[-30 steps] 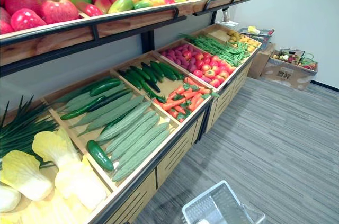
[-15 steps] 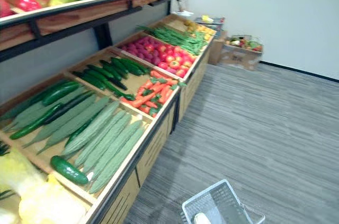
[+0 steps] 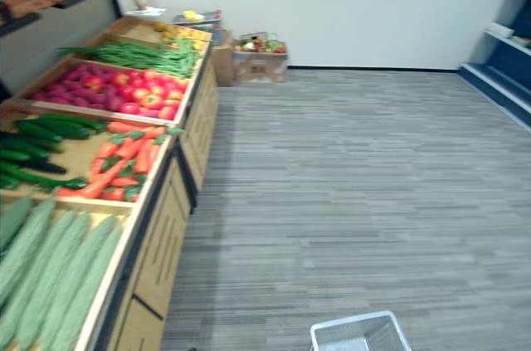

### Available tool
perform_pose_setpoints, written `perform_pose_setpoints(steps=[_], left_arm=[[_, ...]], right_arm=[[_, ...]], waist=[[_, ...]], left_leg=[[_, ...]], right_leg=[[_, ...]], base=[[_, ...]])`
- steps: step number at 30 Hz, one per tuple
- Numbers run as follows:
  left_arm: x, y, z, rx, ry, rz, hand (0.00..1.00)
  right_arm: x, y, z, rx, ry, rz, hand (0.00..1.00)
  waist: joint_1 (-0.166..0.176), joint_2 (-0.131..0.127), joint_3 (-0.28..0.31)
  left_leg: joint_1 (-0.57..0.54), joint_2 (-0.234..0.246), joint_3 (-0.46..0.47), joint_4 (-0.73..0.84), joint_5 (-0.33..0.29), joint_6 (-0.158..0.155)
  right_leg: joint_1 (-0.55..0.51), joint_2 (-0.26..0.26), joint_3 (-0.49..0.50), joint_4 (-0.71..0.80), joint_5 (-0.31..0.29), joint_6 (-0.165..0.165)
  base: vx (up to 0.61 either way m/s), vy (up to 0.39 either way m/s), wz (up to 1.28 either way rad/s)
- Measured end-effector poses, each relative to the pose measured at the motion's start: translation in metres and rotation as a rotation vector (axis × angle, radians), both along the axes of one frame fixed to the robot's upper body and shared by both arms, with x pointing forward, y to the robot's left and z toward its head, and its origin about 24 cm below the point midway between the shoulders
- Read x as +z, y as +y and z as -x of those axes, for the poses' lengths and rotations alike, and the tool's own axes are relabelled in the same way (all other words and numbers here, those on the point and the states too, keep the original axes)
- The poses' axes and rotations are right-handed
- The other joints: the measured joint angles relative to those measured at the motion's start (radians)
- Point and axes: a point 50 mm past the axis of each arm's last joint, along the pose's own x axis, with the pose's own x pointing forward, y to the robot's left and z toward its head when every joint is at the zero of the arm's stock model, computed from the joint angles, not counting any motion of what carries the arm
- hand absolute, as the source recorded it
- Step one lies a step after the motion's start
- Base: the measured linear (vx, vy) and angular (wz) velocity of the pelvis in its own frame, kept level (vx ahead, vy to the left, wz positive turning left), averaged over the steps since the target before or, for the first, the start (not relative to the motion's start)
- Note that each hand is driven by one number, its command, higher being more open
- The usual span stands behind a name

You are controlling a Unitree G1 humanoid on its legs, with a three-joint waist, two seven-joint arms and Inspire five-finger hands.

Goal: Pick vegetable in the basket

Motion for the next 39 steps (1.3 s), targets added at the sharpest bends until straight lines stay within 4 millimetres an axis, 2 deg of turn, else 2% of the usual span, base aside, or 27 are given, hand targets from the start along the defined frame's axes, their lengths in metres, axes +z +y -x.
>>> perform_pose_setpoints(steps=[1,2,4,6,7,8,9,10,12,14,15,17,20,21,30,36,39], left_arm=[[0.001,0.002,-0.005,-0.006,-0.018,-0.02,1.0],[0.002,0.003,-0.007,-0.007,-0.023,-0.025,1.0],[0.003,0.001,-0.016,-0.008,-0.044,-0.019,1.0],[0.006,0.003,-0.027,0.0,-0.078,-0.02,1.0],[0.007,0.006,-0.03,0.003,-0.091,-0.027,1.0],[0.009,0.011,-0.032,0.011,-0.107,-0.041,1.0],[0.008,0.01,-0.027,0.035,-0.105,-0.037,1.0],[0.007,0.01,-0.021,0.063,-0.103,-0.034,1.0],[0.005,0.005,-0.01,0.075,-0.089,-0.016,1.0],[0.004,0.003,-0.004,0.079,-0.087,-0.008,1.0],[0.003,0.0,0.002,0.083,-0.072,-0.001,1.0],[0.0,-0.001,0.01,0.087,-0.037,0.009,1.0],[0.0,-0.002,0.008,0.084,-0.035,0.014,1.0],[0.001,0.0,-0.002,0.048,-0.058,0.012,1.0],[0.0,-0.002,-0.001,0.017,-0.044,0.004,1.0],[-0.002,-0.007,0.002,-0.094,0.018,-0.006,1.0],[-0.002,-0.008,0.003,-0.142,0.046,-0.027,1.0]], right_arm=[[-0.001,0.005,0.002,0.039,0.014,-0.009,0.0],[-0.002,0.007,0.003,0.053,0.021,-0.015,0.0],[-0.001,0.003,0.007,0.062,0.035,-0.012,0.0],[-0.001,0.003,0.009,0.066,0.046,-0.031,0.0],[-0.001,0.005,0.007,0.067,0.045,-0.043,0.0],[-0.001,0.004,0.004,0.074,0.043,-0.049,0.0],[0.0,-0.002,0.002,0.097,0.051,-0.047,0.0],[0.002,-0.008,0.002,0.126,0.056,-0.035,0.0],[0.003,-0.015,0.002,0.134,0.054,-0.02,0.0],[0.005,-0.02,0.001,0.14,0.049,-0.005,0.0],[0.005,-0.022,0.002,0.158,0.053,-0.001,0.0],[0.004,-0.02,0.009,0.161,0.065,-0.001,0.0],[0.004,-0.021,0.024,0.156,0.099,0.003,0.0],[0.001,-0.006,0.002,0.307,0.067,0.022,0.0],[0.0,-0.005,0.003,0.32,0.075,0.025,0.0],[-0.001,-0.002,0.004,0.312,0.092,0.053,0.0],[-0.001,0.0,0.004,0.329,0.113,0.065,0.0]], waist=[[-0.004,-0.009,0.005],[-0.004,-0.012,0.006],[-0.008,-0.018,0.01],[-0.005,-0.027,0.012],[-0.002,-0.042,0.014],[0.006,-0.052,0.018],[0.034,-0.052,0.019],[0.049,-0.044,0.021],[0.049,-0.034,0.021],[0.05,-0.016,0.015],[0.05,0.002,0.003],[0.038,0.006,-0.013],[0.029,0.008,-0.033],[0.026,-0.007,-0.024],[0.026,-0.006,-0.025],[0.026,0.017,-0.052],[0.027,0.019,-0.053]], left_leg=[[-0.009,0.012,-0.003,0.015,0.012,0.006],[-0.013,0.012,-0.011,0.015,0.02,0.003],[-0.032,0.016,-0.05,0.029,0.044,0.002],[-0.067,0.035,-0.092,0.099,0.037,0.011],[-0.107,0.046,-0.142,0.186,0.02,0.038],[-0.154,0.049,-0.241,0.265,-0.023,0.048],[-0.182,0.024,-0.387,0.29,-0.073,0.029],[-0.194,0.016,-0.462,0.284,-0.089,0.016],[-0.219,0.002,-0.534,0.227,-0.088,0.012],[-0.265,-0.006,-0.607,0.185,-0.037,0.01],[-0.266,-0.008,-0.613,0.179,0.01,0.02],[-0.255,-0.023,-0.606,0.137,0.017,0.026],[-0.224,-0.068,-0.61,0.032,0.07,0.042],[-0.175,-0.114,-0.66,-0.077,0.121,0.061],[-0.172,-0.117,-0.672,-0.086,0.121,0.061],[-0.168,-0.119,-0.679,-0.112,0.126,0.06],[-0.133,-0.118,-0.674,-0.124,0.126,0.059]], right_leg=[[0.016,0.025,0.019,-0.058,0.03,-0.02],[0.017,0.027,0.023,-0.068,0.034,-0.026],[0.018,0.029,0.018,-0.076,0.035,-0.028],[0.021,0.031,0.022,-0.089,0.035,-0.029],[0.022,0.031,0.036,-0.097,0.038,-0.033],[0.024,0.031,0.054,-0.102,0.042,-0.038],[0.027,0.04,0.104,-0.109,0.047,-0.036],[0.047,0.057,0.142,-0.126,0.05,-0.024],[0.062,0.066,0.186,-0.132,0.054,-0.017],[0.054,0.078,0.221,-0.139,0.061,-0.006],[0.053,0.089,0.248,-0.144,0.066,0.002],[0.055,0.076,0.258,-0.161,0.075,0.016],[0.032,0.041,0.251,-0.149,0.073,0.03],[0.094,0.026,0.223,-0.269,0.136,0.047],[0.108,0.026,0.204,-0.292,0.139,0.052],[0.112,0.027,0.185,-0.302,0.14,0.055],[0.143,0.028,0.184,-0.303,0.135,0.062]], base=[[0.0,-0.262,-0.49],[-0.04,-0.218,-0.24],[-0.05,-0.111,0.08],[-0.05,-0.09,0.12],[-0.08,-0.151,-0.09],[-0.08,-0.097,-0.65],[-0.08,-0.043,-1.09],[-0.07,0.035,-1.13],[-0.09,0.059,-0.82],[-0.08,0.052,-0.74],[-0.01,0.068,-0.58],[0.06,0.116,-0.22],[0.12,0.125,0.1],[0.05,0.049,0.05],[0.0,-0.001,0.04],[0.05,-0.004,0.05],[0.06,0.0,0.03]])
